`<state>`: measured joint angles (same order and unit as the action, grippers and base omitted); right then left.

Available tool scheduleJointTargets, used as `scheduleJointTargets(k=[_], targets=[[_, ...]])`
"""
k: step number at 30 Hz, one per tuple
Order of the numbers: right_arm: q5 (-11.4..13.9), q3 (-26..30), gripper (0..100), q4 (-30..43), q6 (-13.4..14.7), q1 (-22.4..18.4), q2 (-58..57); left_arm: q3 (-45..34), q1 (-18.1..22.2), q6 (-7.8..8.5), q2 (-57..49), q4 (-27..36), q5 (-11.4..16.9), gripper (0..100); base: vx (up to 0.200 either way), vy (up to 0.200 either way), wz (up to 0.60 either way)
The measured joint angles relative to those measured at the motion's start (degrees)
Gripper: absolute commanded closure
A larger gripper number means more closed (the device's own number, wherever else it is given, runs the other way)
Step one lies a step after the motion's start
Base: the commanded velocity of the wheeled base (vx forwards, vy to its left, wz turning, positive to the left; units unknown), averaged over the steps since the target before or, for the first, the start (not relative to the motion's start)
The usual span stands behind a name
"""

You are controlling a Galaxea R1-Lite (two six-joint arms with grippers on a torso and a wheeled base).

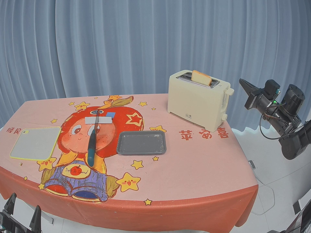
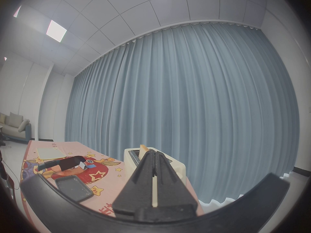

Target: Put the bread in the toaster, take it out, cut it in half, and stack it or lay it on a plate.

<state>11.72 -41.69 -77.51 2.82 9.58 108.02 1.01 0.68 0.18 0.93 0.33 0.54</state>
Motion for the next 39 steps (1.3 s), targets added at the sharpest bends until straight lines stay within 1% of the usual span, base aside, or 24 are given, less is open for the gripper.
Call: scheduleJointTargets(k=[5, 9, 14, 20, 39], targets=[[-0.01, -2.21, 100, -0.06, 0.41, -0.44, 2.82, 0.0, 0.0, -0.02, 0.0, 0.0, 0.0, 0, 0.0, 0.0, 0.0], [-0.09, -4.19, 100, -0.22, 2.49, -0.52, 5.64, 0.0, 0.0, 0.0, 0.0, 0.0, 0.0, 0, 0.0, 0.0, 0.0], [-0.28, -6.12, 100, -4.77, 3.34, -0.51, 9.07, 0.0, 0.0, -0.02, 0.0, 0.0, 0.0, 0, 0.0, 0.0, 0.0], [-0.39, -7.5, 100, -5.71, 3.43, -1.27, 12.26, 0.0, 0.0, 0.0, 0.0, 0.0, 0.0, 0, 0.0, 0.0, 0.0], [-0.39, -7.51, 100, -5.6, 3.1, -1.65, 15.68, 0.0, 0.0, 0.0, 0.0, 0.02, 0.0, 0, 0.0, 0.0, 0.0]])
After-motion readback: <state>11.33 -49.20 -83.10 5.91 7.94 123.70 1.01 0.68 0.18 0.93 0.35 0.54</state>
